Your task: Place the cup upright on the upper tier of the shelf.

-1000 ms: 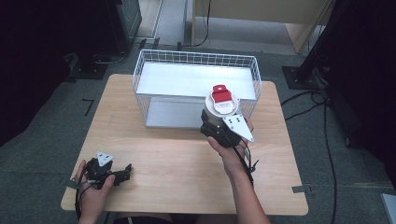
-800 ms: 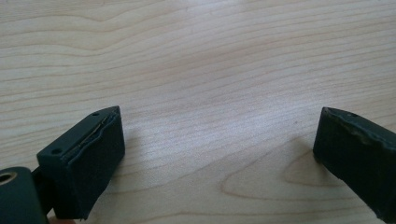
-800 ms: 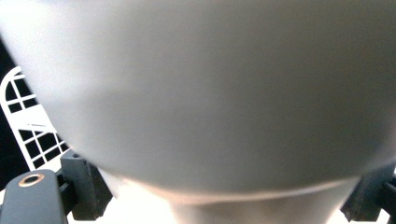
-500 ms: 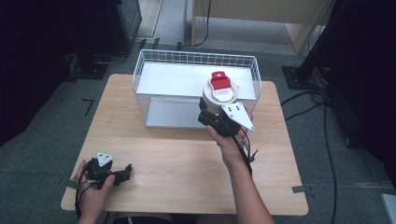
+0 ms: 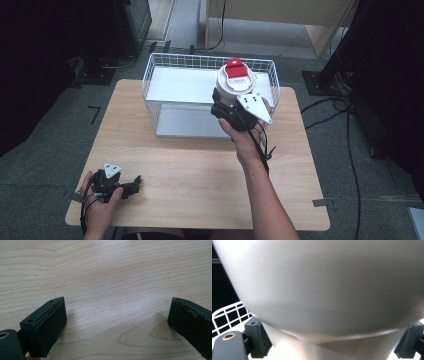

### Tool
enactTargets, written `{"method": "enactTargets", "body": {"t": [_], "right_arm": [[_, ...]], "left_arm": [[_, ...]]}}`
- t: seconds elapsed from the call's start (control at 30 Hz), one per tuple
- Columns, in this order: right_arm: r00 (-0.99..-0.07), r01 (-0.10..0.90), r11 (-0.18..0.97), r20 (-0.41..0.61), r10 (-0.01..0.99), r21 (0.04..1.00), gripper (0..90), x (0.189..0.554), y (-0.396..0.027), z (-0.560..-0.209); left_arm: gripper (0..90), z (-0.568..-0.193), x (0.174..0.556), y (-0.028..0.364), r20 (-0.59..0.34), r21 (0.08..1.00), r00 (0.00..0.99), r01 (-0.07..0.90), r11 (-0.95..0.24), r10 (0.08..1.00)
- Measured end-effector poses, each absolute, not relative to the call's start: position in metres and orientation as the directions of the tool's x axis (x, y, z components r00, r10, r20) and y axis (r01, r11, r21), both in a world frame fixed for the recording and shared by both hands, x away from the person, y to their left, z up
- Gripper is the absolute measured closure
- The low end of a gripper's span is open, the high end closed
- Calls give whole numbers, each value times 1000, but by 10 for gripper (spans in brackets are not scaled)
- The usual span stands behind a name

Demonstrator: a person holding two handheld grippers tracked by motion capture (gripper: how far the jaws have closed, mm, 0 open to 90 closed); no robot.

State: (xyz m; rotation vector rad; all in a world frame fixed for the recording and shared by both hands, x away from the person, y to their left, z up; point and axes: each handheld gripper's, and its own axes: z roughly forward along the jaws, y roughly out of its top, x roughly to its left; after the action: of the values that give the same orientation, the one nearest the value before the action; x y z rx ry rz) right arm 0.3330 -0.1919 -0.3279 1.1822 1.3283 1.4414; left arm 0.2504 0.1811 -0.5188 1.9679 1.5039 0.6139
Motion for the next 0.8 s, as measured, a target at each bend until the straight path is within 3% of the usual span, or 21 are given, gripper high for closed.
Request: {"method": "enactTargets", "body": {"t": [0.37,0.8], "right_arm": [[-193,4,-97,96,976,995,112,359,-188,-310],[-184,62,-79,89,979,995,112,400,-174,-316]], "left_arm": [[25,-519,250,181,12,689,258,698,-195,966],[26,-519,250,181,12,689,257,698,-194,966]]}}
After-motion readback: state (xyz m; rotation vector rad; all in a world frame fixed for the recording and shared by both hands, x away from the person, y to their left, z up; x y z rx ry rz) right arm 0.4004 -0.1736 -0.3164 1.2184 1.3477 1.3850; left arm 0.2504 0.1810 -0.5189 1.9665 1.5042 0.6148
